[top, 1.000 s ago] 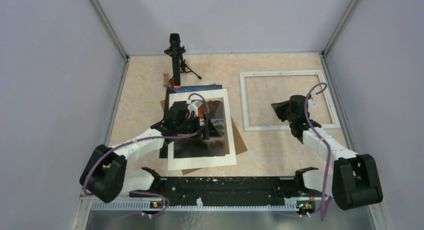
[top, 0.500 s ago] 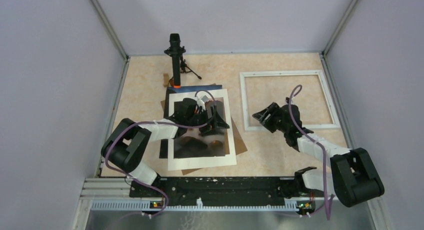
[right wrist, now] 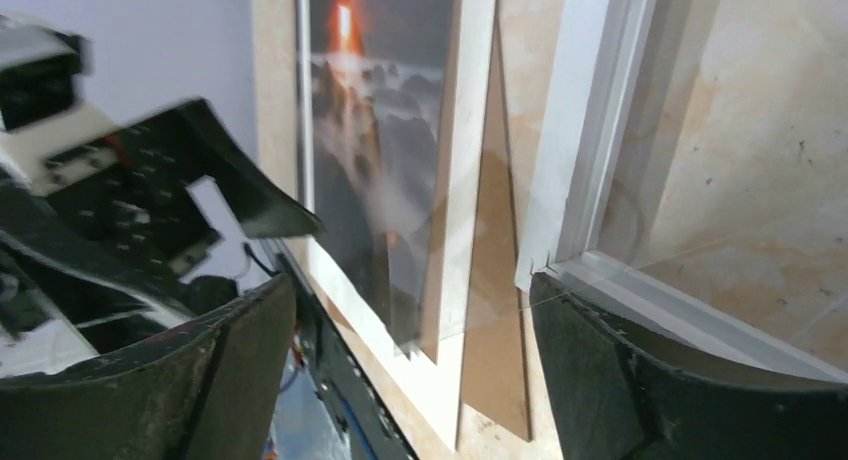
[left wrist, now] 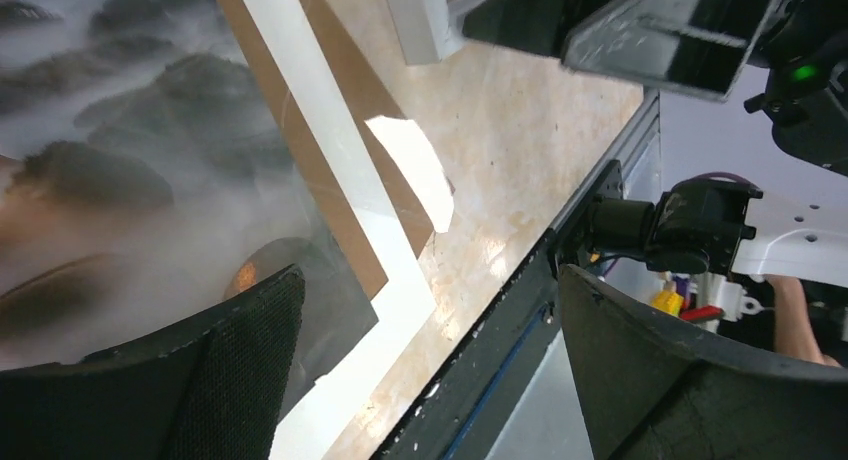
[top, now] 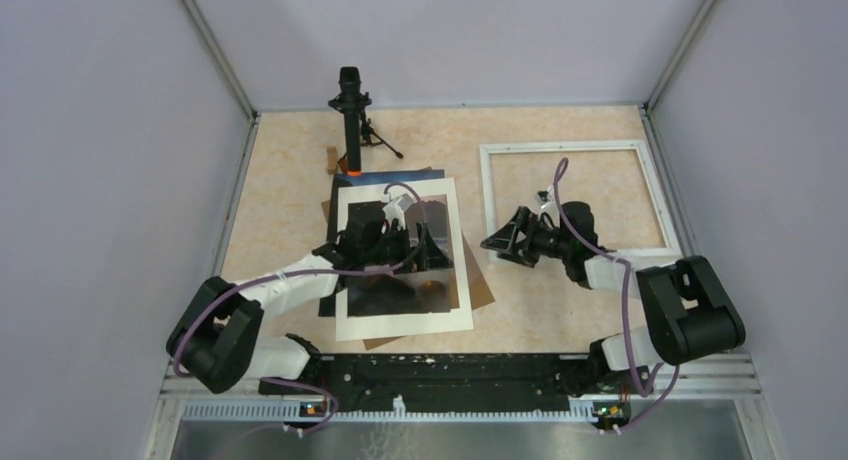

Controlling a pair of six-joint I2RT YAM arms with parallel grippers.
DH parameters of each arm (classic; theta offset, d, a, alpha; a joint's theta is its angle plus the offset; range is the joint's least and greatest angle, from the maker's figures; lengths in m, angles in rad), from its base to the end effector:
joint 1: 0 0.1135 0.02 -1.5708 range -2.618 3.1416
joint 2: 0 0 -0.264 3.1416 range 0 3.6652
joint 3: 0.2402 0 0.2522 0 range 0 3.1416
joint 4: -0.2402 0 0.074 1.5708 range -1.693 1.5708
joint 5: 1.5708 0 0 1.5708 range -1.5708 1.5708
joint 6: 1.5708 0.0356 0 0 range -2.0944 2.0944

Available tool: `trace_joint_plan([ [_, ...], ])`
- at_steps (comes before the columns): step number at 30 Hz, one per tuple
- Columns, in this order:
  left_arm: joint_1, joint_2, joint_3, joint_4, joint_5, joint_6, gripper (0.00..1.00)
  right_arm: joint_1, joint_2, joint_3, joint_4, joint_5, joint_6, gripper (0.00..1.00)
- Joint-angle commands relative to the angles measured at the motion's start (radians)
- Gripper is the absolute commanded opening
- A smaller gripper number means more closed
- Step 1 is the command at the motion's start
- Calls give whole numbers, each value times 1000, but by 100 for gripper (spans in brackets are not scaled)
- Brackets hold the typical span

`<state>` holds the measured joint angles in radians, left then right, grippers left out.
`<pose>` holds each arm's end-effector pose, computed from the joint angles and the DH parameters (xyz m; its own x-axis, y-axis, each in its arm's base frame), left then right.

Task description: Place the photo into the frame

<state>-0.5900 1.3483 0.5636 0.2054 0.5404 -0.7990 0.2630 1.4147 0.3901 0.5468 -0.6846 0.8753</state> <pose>0.2100 -0.1626 0.1831 -0.9155 -0.1266 -0.3818 0.2562 0.5482 -0.7962 0.2333 0.0861 0.1494 -0.8554 0.3856 -0.3458 -0.1356 0.4775 0.8681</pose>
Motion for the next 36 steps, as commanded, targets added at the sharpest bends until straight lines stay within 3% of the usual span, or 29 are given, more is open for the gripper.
trace_joint_plan([
  [1, 4, -62, 73, -144, -121, 130, 98, 37, -53, 150, -361, -46, -250, 89],
  [3, 10, -48, 108, -168, -156, 131, 98, 47, -120, 207, -588, 46, -342, 98],
  [6, 17, 24, 165, -148, -148, 121, 98, 43, -172, 297, -916, 217, -467, 99],
  [8, 22, 85, 217, -147, -119, 111, 98, 22, -197, 348, -1036, 352, -497, 99],
  [15, 26, 213, 294, -144, 14, 52, 98, -207, -216, 407, -871, 264, -356, 99],
  [22, 27, 199, 377, -275, 67, 144, 98, -476, 94, 450, -567, -46, -238, 99],
  [29, 30, 200, 460, -354, 40, 257, 98, -497, 276, 465, -355, -62, -173, 96],
  [36, 33, 196, 389, -175, 244, 205, 98, -496, 402, 409, -125, -117, -74, 93],
])
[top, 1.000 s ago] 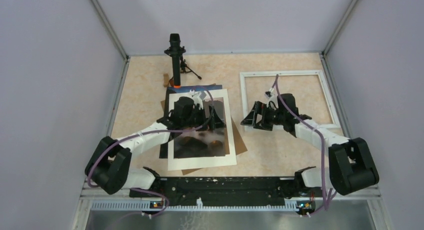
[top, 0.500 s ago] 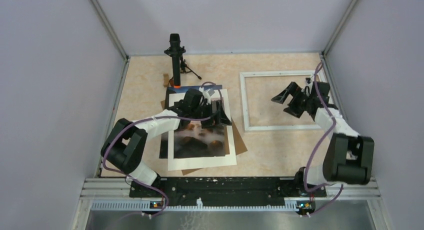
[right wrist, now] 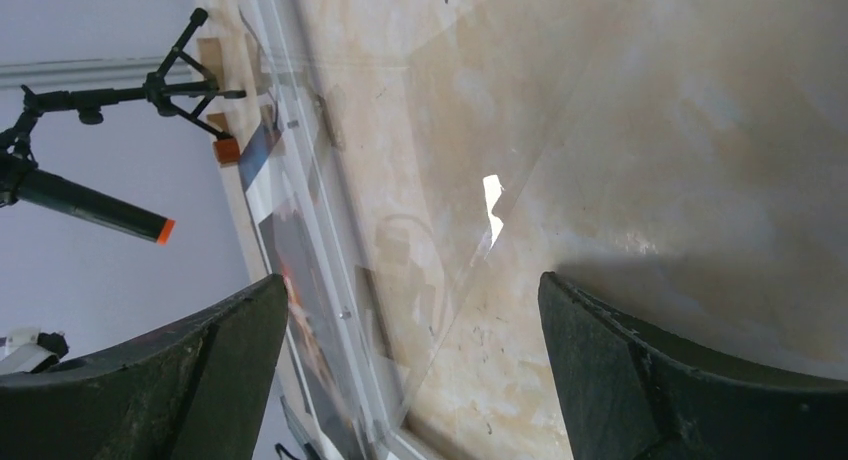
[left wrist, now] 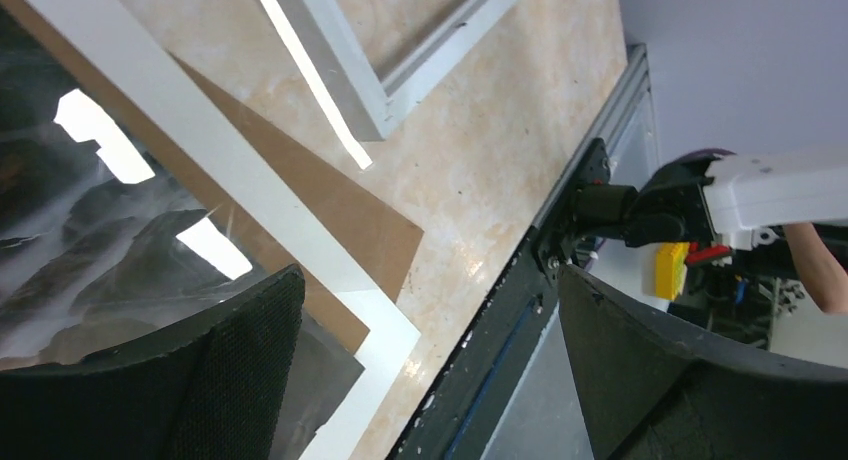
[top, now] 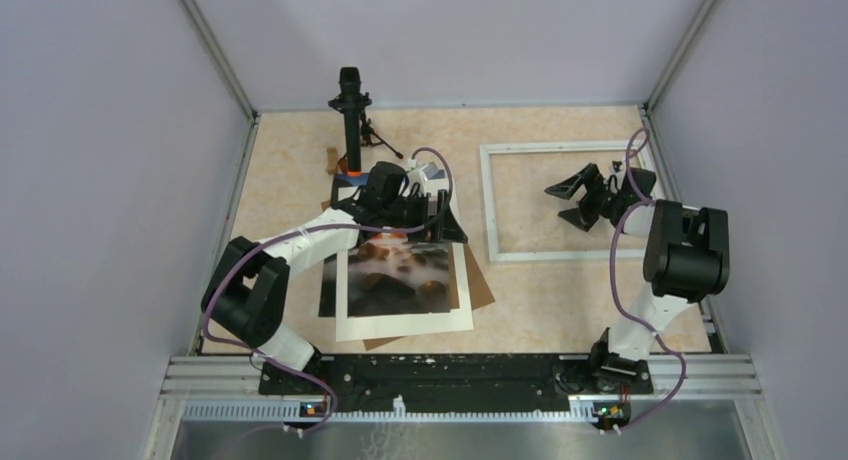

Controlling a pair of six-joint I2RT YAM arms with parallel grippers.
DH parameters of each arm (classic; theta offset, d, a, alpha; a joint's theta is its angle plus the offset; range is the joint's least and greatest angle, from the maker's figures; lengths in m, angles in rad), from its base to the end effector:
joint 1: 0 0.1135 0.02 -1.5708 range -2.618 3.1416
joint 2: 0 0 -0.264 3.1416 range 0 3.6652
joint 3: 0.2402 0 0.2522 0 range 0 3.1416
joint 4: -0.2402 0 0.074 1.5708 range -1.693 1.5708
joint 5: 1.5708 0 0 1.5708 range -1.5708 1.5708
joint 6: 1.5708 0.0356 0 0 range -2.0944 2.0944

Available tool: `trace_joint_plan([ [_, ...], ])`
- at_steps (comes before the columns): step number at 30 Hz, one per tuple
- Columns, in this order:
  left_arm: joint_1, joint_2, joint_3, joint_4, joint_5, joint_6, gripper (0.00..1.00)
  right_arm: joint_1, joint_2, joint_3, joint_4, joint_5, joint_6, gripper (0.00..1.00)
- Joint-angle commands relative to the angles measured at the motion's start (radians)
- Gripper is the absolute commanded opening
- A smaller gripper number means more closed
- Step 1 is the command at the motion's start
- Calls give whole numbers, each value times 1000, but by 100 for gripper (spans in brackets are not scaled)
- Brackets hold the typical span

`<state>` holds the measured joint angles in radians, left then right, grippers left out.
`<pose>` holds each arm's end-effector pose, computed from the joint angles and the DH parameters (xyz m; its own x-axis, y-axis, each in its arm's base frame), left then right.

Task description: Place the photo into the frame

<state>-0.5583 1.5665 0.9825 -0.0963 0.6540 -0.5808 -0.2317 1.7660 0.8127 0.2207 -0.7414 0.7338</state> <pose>0.2733 -0.1963 0.2282 -0.8968 0.0467 -0.4399 0.3941 0.5361 -0.7465 0.3330 -0.0539 0.1404 -0.6972 0.6720 -0.2496 0.1988 0.5158 0.8333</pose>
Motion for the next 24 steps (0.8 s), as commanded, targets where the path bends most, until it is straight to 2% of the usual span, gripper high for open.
trace_joint_plan([
  [1, 2, -21, -35, 134, 136, -17, 98, 0, 63, -25, 243, -66, 84, 92],
  [10, 3, -19, -38, 142, 139, -17, 98, 50, 195, -38, 534, -72, 288, 87],
  [15, 4, -21, -43, 144, 137, -19, 98, 86, 286, -39, 783, -34, 454, 77],
  [24, 8, -25, -57, 154, 132, -28, 98, 141, 362, -84, 1112, 92, 578, 62],
])
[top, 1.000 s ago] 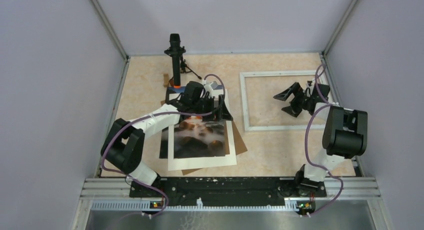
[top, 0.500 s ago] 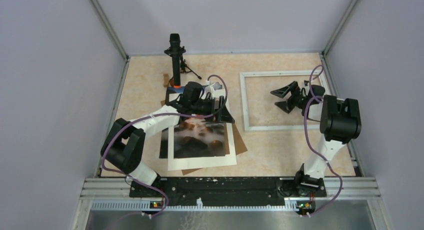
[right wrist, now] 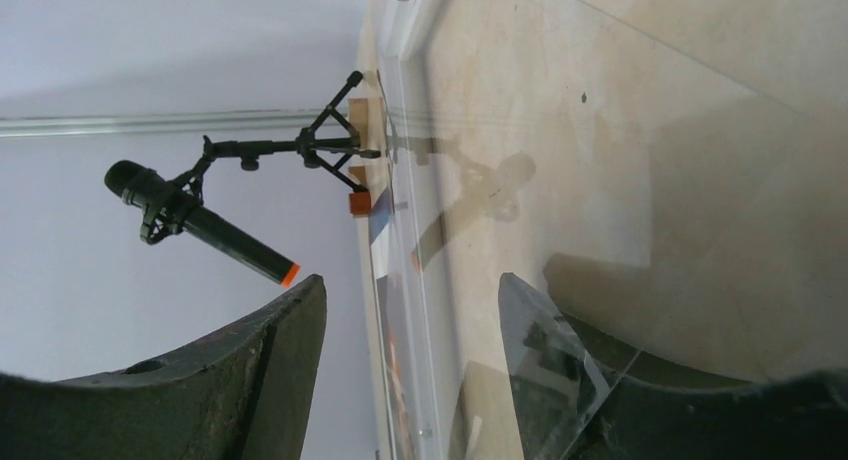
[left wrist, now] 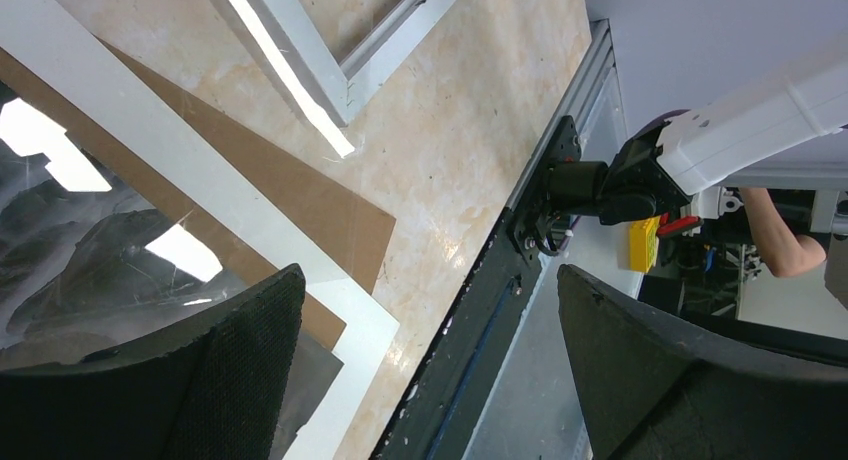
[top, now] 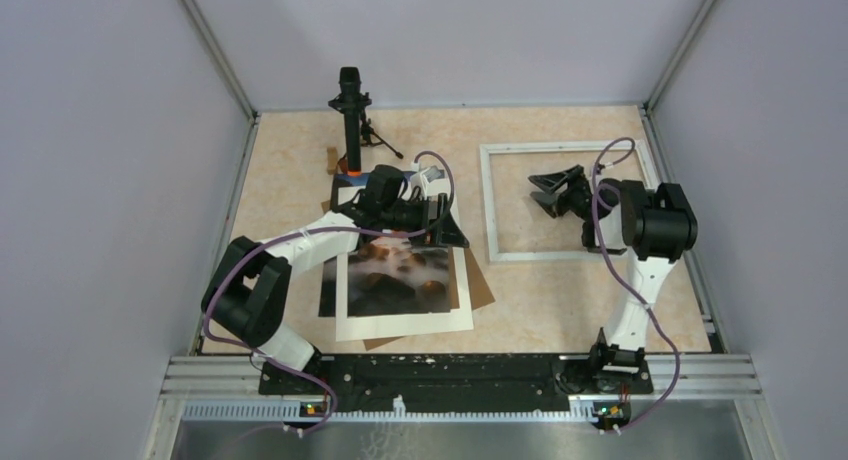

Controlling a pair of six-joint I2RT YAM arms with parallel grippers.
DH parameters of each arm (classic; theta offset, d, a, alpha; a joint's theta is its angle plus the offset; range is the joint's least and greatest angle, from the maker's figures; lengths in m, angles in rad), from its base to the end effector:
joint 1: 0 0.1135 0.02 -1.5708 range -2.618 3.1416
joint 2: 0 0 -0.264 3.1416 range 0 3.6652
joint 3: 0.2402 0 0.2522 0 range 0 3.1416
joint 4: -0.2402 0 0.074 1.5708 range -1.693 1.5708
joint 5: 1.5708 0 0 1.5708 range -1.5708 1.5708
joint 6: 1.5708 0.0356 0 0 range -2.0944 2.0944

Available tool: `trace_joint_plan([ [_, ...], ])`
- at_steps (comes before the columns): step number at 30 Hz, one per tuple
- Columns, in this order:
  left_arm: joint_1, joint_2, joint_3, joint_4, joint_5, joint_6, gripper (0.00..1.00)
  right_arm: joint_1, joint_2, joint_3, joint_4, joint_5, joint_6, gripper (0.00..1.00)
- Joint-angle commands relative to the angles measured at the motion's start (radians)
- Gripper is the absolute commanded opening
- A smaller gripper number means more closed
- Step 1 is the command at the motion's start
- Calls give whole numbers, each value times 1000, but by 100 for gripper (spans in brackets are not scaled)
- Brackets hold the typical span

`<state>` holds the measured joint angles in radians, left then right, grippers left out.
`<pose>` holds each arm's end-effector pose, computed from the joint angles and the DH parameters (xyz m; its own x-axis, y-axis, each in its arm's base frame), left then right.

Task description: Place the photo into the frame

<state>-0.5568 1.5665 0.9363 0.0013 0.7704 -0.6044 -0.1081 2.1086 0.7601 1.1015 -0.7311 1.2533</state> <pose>0.2693 -0.1968 0.2231 -0.8981 0.0787 -0.4326 0.4217 0.4331 -0.7966 0.3656 -0.0158 0.0900 -0.6110 0.7777 -0.1476 0.0551 0.2278 0.9722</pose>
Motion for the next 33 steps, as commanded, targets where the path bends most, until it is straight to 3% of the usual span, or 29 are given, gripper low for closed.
trace_joint_plan([
  [1, 7, -25, -10, 57, 16, -6, 98, 21, 18, -37, 250, 97, 62, 60],
  [10, 13, -26, -16, 58, 9, -10, 98, 24, -126, -121, 202, 233, 2, 24],
  [14, 16, -28, -17, 58, 8, -12, 98, 19, -232, -158, 124, 293, -47, 0],
  [27, 24, -22, -19, 38, -13, -9, 98, -39, -558, -336, 20, 586, -180, 0],
  [33, 38, -6, -15, -12, -70, -4, 98, -67, -690, -367, -117, 725, -215, 0],
])
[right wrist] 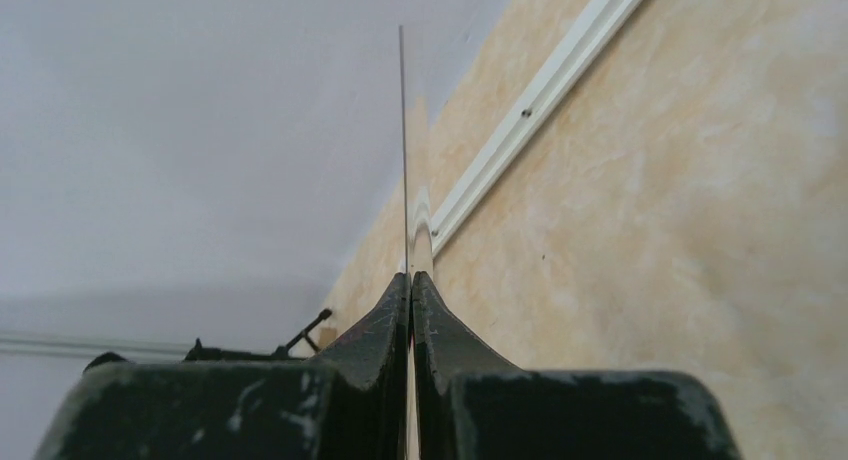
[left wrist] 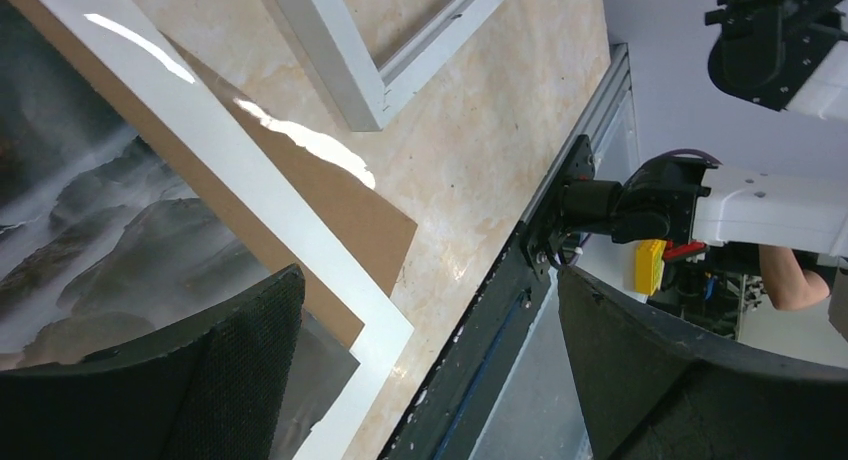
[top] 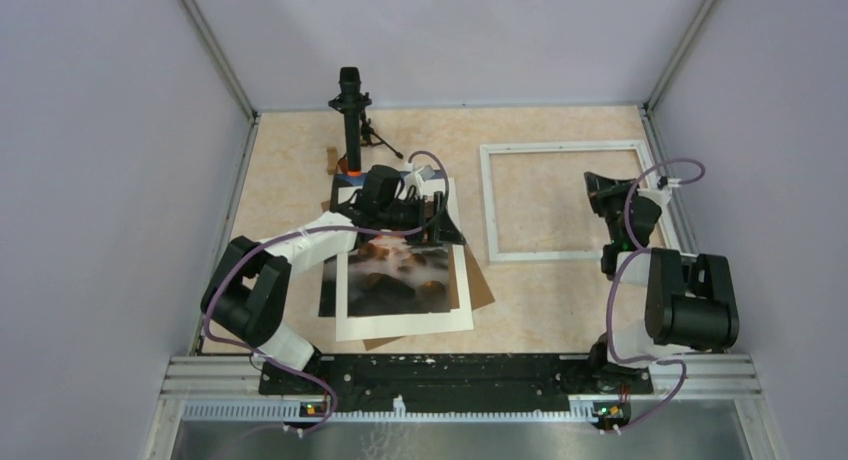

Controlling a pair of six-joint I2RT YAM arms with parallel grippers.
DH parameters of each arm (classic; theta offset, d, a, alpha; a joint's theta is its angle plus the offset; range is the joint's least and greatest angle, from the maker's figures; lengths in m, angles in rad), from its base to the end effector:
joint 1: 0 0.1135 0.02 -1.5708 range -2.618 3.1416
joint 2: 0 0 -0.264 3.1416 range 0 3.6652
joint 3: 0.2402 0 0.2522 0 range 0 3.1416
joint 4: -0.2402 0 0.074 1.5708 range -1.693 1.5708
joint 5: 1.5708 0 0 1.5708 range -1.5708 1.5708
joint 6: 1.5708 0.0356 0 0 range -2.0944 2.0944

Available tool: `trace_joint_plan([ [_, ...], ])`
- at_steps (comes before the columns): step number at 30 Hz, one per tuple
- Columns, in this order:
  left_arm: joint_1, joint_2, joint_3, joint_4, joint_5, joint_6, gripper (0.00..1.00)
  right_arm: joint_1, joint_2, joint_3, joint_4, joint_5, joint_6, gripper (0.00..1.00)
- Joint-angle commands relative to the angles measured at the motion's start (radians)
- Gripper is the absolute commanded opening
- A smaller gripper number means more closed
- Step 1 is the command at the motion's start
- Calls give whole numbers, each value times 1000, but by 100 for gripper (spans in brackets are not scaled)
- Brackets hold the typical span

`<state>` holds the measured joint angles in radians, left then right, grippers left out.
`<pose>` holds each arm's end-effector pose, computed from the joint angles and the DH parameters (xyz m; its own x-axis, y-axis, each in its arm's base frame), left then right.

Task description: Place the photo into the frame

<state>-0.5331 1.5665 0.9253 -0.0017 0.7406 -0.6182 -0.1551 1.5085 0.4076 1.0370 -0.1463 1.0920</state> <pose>0.2731 -0.1891 0.2189 -0.9077 0.0390 -0.4178 0.3854 0.4709 -0.7935 0.2744 -0.0377 0.1788 -0.0210 0.8920 -0.4515 0.0602 0.4519 0.8900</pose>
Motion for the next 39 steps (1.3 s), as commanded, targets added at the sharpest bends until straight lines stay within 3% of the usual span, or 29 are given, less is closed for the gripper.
trace_joint_plan([
  [1, 19, -3, -3, -28, -50, 11, 98, -22, -110, -15, -81, 178, -57, 0],
  [7, 40, 6, -5, -49, -70, 6, 98, -26, -185, -1, -208, 325, -66, 0],
  [39, 59, 18, -23, -21, -52, -9, 98, -23, -271, -1, -315, 581, -15, 0],
])
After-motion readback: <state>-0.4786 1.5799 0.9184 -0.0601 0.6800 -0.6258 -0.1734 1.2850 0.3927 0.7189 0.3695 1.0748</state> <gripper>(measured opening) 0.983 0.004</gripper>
